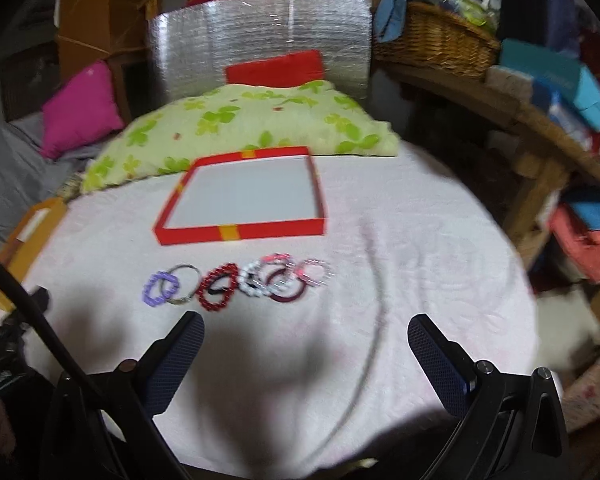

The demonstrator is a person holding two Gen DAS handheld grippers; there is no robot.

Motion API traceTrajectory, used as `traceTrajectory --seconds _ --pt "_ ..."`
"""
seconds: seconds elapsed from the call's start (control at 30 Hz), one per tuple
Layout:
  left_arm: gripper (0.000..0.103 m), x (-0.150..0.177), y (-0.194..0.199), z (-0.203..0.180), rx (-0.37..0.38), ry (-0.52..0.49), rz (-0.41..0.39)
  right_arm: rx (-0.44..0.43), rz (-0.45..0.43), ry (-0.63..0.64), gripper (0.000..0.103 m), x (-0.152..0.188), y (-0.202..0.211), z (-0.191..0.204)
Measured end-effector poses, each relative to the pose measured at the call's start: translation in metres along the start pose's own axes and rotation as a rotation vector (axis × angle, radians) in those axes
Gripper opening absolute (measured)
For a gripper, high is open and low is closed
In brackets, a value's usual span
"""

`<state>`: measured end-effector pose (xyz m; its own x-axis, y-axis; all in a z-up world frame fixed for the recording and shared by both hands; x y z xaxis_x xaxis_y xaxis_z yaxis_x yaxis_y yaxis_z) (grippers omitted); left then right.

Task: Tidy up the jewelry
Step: 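Reach the right gripper to the pink-white beaded bracelet and grasp it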

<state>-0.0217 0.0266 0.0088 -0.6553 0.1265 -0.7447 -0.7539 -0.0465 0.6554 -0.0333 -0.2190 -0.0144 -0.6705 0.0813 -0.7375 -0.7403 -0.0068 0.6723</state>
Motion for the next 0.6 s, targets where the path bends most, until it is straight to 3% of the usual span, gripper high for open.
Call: traceTrajectory --seconds 0.1,0.17,0.23,0.43,0.6 --pt "0.103 0.003 -0.028 0.006 0.022 -0.006 0.051 -0.174 0.027 -0.047 0.103 -0.007 -0.021 -0.016" --pt "0.103 0.006 -0.048 0.01 0.034 0.005 0.088 -0.249 0.059 -0.067 0.098 -0.011 -0.039 -0.027" --pt "0.103 0.008 -0.067 0.014 0.044 0.023 0.123 -0.254 0.105 -0.06 0.08 -0.015 -0.058 -0.033" --pt "0.103 0.005 -0.101 0.013 0.068 0.025 0.17 -0.348 0.235 -0.04 0.053 -0.014 -0.11 -0.028" --pt "0.103 0.007 -0.118 0.009 0.101 0.018 0.193 -0.426 0.297 -0.032 0.048 -0.011 -0.136 -0.007"
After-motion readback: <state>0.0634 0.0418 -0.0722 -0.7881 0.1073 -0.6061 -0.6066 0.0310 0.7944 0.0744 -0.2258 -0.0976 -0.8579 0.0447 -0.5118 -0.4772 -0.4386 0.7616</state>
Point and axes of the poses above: each gripper's, at about its wrist camera, not at the fingertips, and y roughly against the way its jaws point, z to its left, x to its underside, the point moved 4 cm from there along -y, roughly the way its jaws point, and after that the axes turned 1 degree about z, right-handed, at the moved point
